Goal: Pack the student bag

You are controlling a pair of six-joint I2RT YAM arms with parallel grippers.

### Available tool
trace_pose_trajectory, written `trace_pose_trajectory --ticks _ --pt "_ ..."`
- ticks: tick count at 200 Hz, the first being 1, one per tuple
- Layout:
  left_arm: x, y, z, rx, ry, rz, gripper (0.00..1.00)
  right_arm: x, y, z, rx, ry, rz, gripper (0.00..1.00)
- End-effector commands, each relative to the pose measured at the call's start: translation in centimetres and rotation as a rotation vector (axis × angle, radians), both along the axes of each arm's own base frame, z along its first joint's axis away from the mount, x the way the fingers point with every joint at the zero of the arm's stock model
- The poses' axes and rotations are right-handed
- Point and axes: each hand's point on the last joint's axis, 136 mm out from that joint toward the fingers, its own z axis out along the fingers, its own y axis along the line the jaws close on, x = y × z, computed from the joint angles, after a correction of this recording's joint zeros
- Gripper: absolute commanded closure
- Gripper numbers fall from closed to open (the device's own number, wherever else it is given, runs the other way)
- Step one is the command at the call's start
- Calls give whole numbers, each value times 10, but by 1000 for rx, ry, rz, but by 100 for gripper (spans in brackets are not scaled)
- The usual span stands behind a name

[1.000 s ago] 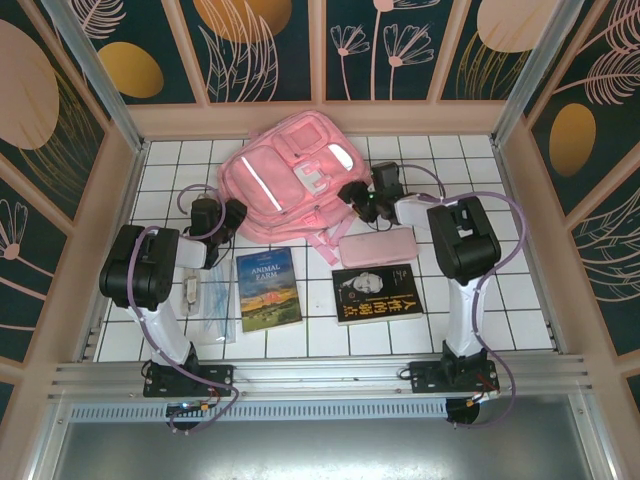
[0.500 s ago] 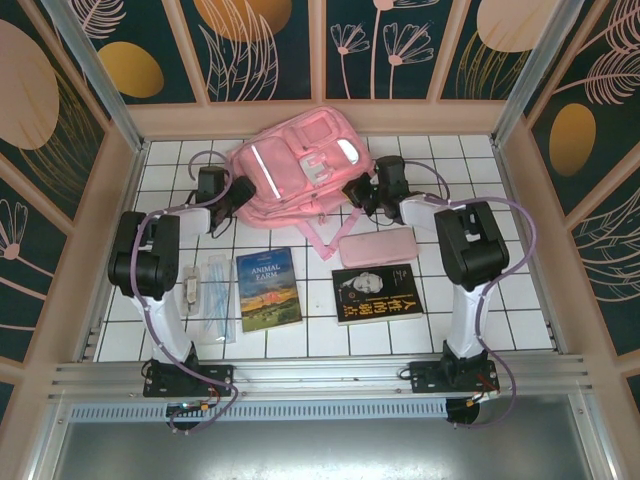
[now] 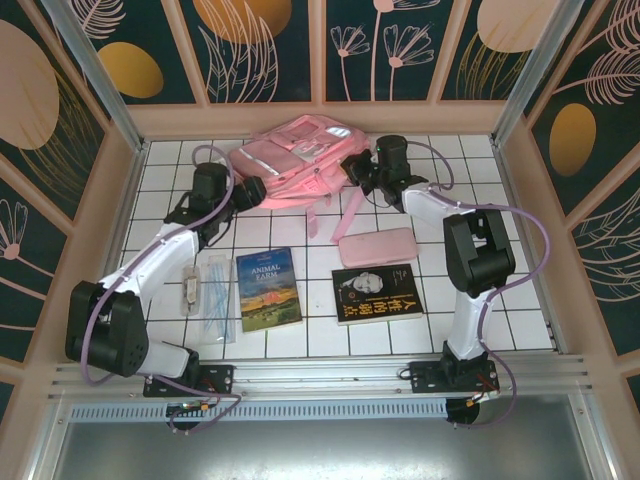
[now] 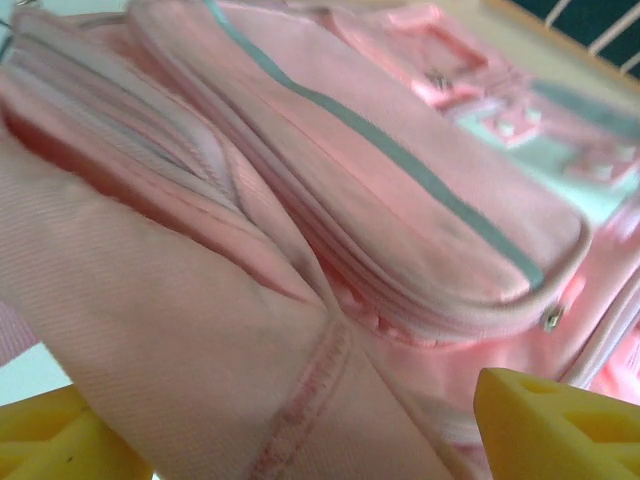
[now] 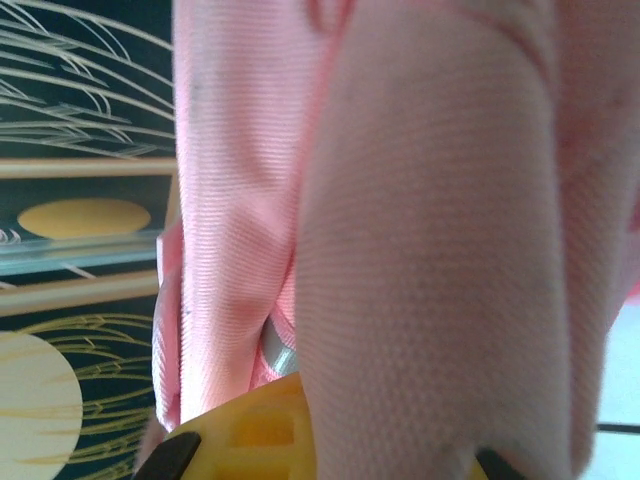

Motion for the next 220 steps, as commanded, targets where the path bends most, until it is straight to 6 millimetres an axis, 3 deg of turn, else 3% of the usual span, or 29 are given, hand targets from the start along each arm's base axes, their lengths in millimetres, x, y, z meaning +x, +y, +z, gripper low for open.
trace_pose_trajectory --ticks 1,19,41,45,78,102,120,133,166,195,220 --pt "-25 -40 -13 -28 40 -168 20 -4 28 47 66 -110 40 100" --pt "-19 -29 -22 48 56 -126 15 -4 14 47 60 -104 9 100" --pt "-16 -15 -38 123 90 -74 3 -6 -20 43 51 -90 -69 100" --pt "-10 -16 -29 122 70 -65 2 -6 -26 42 49 -87 -85 100" --pt "-3 -14 -21 134 60 -48 1 -17 -77 34 56 -77 -253 100" --pt "-3 2 -10 215 47 1 1 -25 -98 37 50 -94 -359 100" --pt "-6 3 2 220 26 -6 1 -28 -104 42 62 -112 -407 100" --pt "-9 -13 14 155 -5 -78 2 -27 -98 45 77 -117 -404 100" --pt "-25 -80 33 -9 -82 -304 9 -20 -66 41 155 -89 -381 100" --pt "-39 -127 19 -85 -63 -444 26 -9 -35 50 215 -79 -315 100" --pt "-47 -159 8 -127 -58 -539 39 -6 -26 54 249 -72 -292 100"
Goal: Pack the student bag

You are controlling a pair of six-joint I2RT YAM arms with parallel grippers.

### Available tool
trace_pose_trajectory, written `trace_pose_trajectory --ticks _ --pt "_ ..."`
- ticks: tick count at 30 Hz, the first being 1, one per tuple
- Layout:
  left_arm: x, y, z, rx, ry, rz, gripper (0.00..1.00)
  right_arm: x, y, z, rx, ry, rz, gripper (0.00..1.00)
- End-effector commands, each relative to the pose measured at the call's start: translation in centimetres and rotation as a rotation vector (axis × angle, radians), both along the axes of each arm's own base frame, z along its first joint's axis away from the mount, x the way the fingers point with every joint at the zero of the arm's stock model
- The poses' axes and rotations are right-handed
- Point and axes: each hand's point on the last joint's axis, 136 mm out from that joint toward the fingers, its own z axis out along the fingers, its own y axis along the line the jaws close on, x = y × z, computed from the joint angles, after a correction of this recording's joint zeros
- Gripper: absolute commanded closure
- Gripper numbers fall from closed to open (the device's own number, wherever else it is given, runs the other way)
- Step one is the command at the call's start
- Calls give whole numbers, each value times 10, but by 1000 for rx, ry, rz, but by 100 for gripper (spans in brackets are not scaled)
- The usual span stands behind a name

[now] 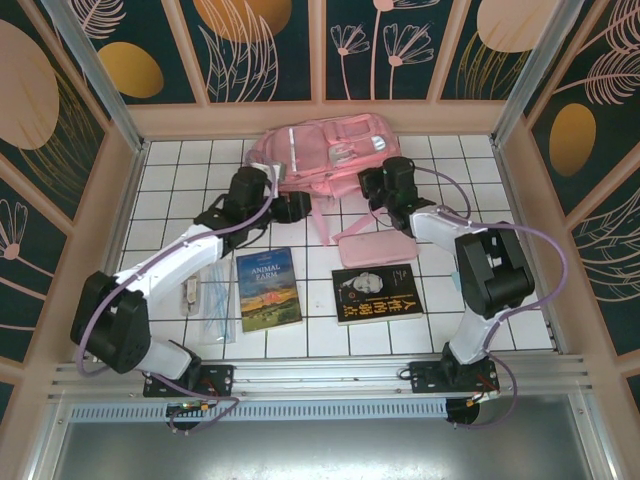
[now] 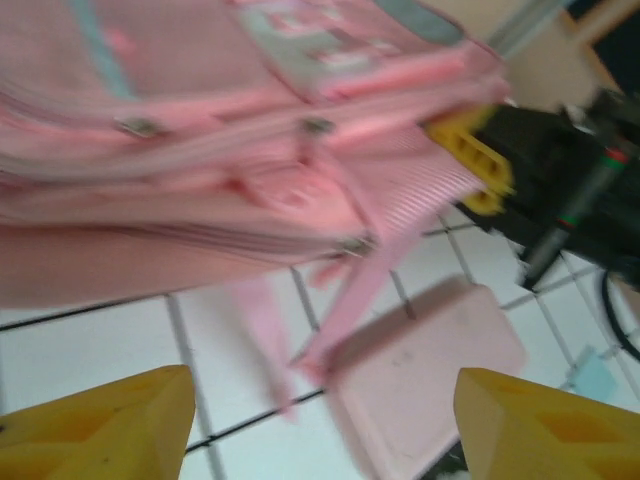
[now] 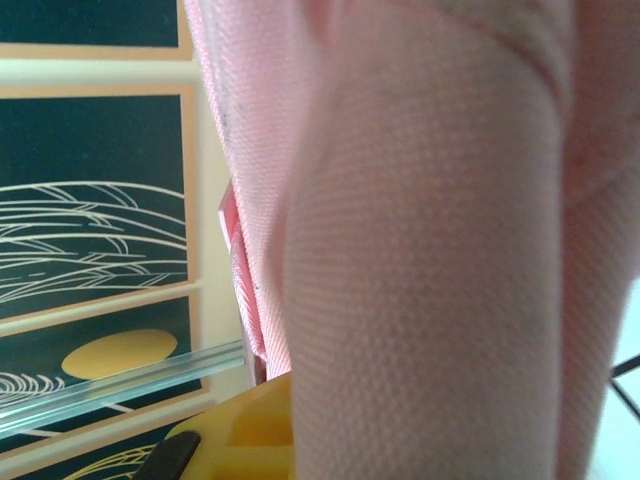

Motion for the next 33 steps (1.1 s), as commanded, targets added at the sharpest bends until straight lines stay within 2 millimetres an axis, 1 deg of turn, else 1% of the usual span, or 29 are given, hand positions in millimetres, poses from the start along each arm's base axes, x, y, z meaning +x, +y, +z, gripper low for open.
trace_pose_trajectory --ticks 1,4,6,9,11,14,17,21,25,28,30,33 --pt "-9 -34 -12 -67 10 -125 40 20 21 65 142 -167 30 100" --pt "-5 -41 -20 -63 -7 -151 45 19 23 67 154 -170 36 100" --pt "1 -43 -22 -41 -53 -158 52 18 25 69 161 -173 48 100" --pt "11 -46 -30 8 -98 -174 61 17 27 72 171 -178 66 100" --pt "18 -46 -40 40 -115 -174 62 16 28 76 177 -182 75 100" --pt "26 -52 -55 66 -115 -194 60 16 29 79 183 -187 89 100" --pt "36 -50 -61 96 -131 -168 57 15 30 81 191 -191 100 100" --pt "51 -45 -58 138 -181 -113 54 14 31 83 205 -192 115 100" --pt "64 -44 -54 151 -218 -89 54 13 33 84 217 -194 129 100" --pt "68 -46 -48 130 -245 -92 54 12 33 83 216 -191 134 100" --pt "69 -49 -45 113 -255 -109 52 11 33 80 214 -185 133 100" --pt "74 -53 -46 111 -260 -109 48 10 35 75 224 -176 140 100"
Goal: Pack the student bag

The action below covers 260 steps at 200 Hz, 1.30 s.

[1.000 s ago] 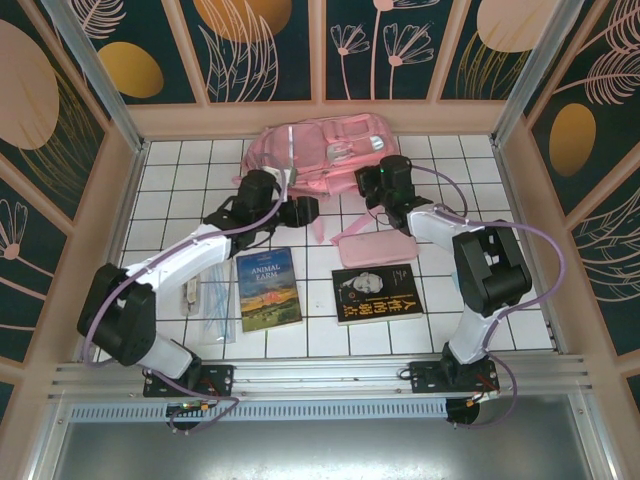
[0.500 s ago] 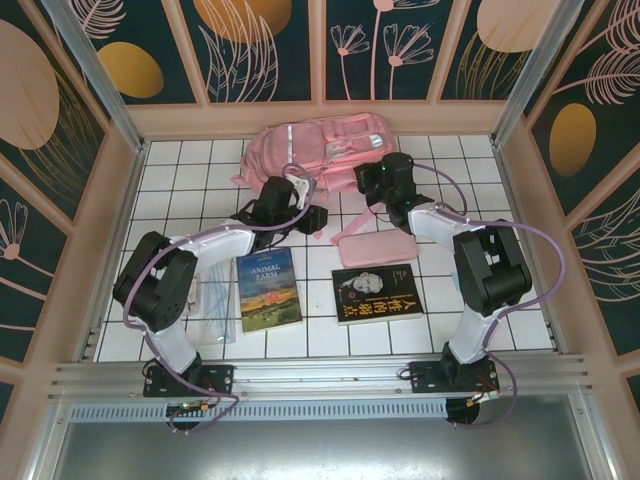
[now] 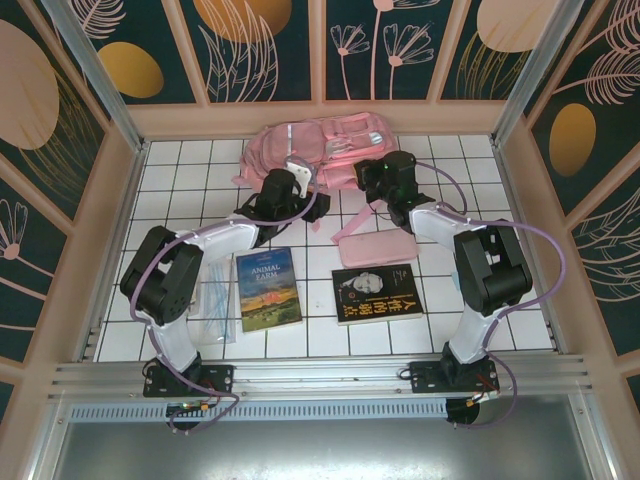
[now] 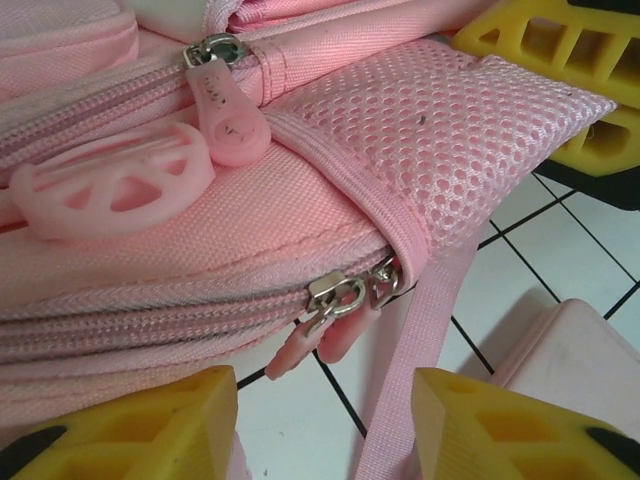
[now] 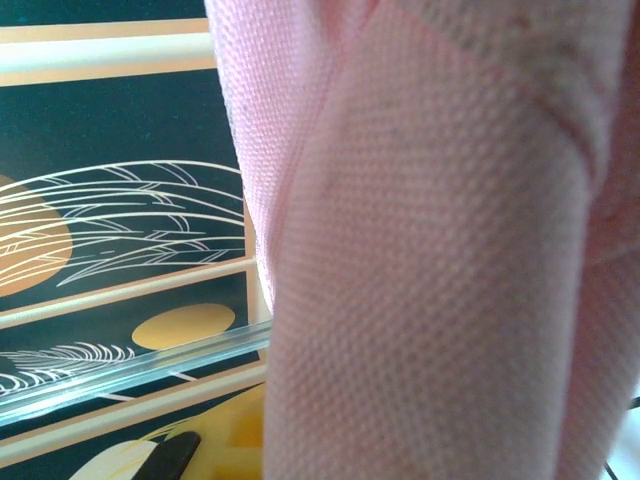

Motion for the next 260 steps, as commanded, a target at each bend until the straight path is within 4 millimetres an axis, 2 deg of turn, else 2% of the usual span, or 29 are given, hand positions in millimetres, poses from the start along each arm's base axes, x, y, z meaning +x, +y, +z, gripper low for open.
trace_pose_trajectory --ticks 1,42,67,95,123,164,197,236,260 --pt "18 -6 11 -14 -71 1 48 3 23 51 113 -142 97 100" --pt "37 0 12 -10 -106 42 49 0 26 50 124 -135 121 100" --pt "48 8 20 -33 -132 68 57 -1 23 46 123 -127 122 100" --pt "43 7 25 -59 -135 24 78 1 16 38 116 -116 109 100" --pt "31 5 17 -64 -112 -23 100 3 11 34 113 -110 100 100" --pt "23 9 9 -48 -90 -45 100 8 10 32 108 -109 106 100" --pt "19 13 6 -28 -70 -59 100 11 5 23 70 -96 97 100" --pt "34 42 -15 105 -28 89 100 11 -5 16 61 -79 78 100" --pt "35 53 -31 163 43 147 100 15 -12 16 49 -82 56 100"
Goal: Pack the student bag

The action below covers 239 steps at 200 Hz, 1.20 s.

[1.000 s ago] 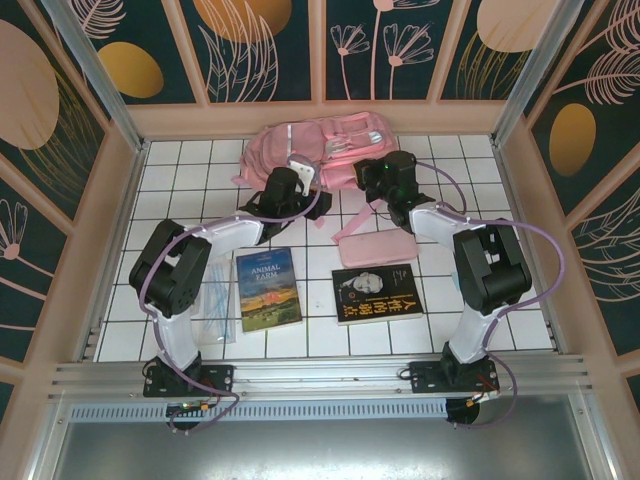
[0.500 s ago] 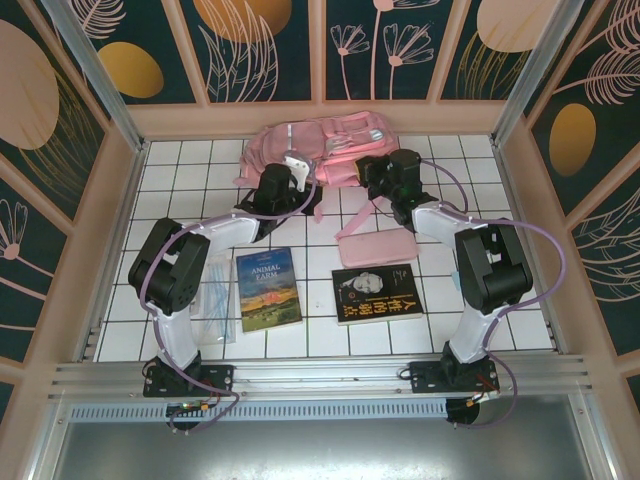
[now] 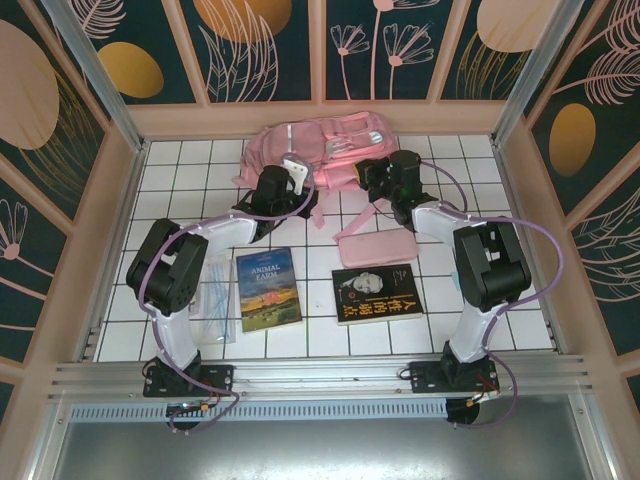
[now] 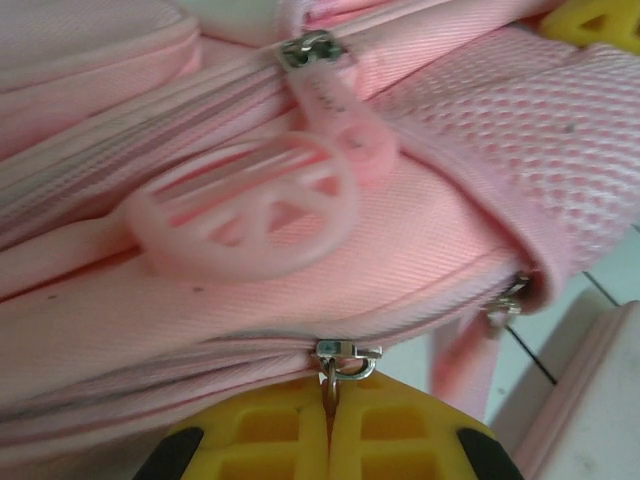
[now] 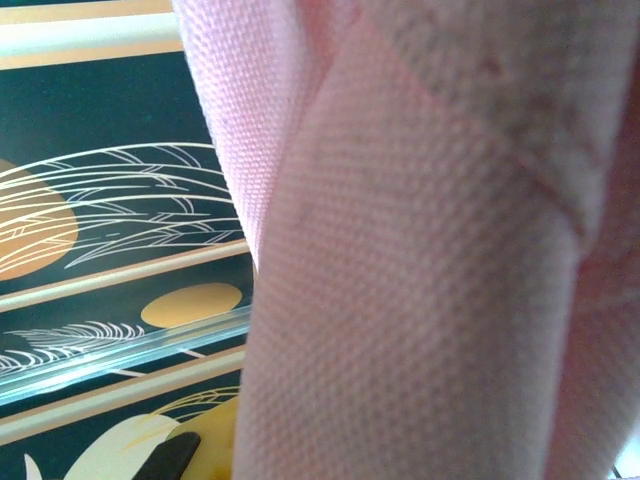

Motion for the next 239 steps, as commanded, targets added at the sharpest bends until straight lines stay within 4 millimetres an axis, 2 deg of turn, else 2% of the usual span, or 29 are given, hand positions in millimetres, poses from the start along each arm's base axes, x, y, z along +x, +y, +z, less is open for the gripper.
trace_pose_trajectory --ticks 1,32,90,150,171,205,239 --pt "12 36 -15 121 62 149 100 11 -8 21 20 -85 1 100" --pt "4 52 -28 163 124 219 100 15 -17 24 -9 -96 -24 100" --pt "-3 108 -37 198 173 375 100 19 -42 14 -67 -82 -71 100" --pt "-10 133 -50 288 208 417 100 24 -69 10 -102 -74 -110 100" --pt "-16 126 -48 256 246 389 100 26 -77 12 -131 -80 -121 100" --pt "-33 89 -35 135 315 242 100 42 -81 11 -180 -90 -79 100" --pt "-59 58 -40 68 435 138 100 59 -78 -1 -220 -70 12 100"
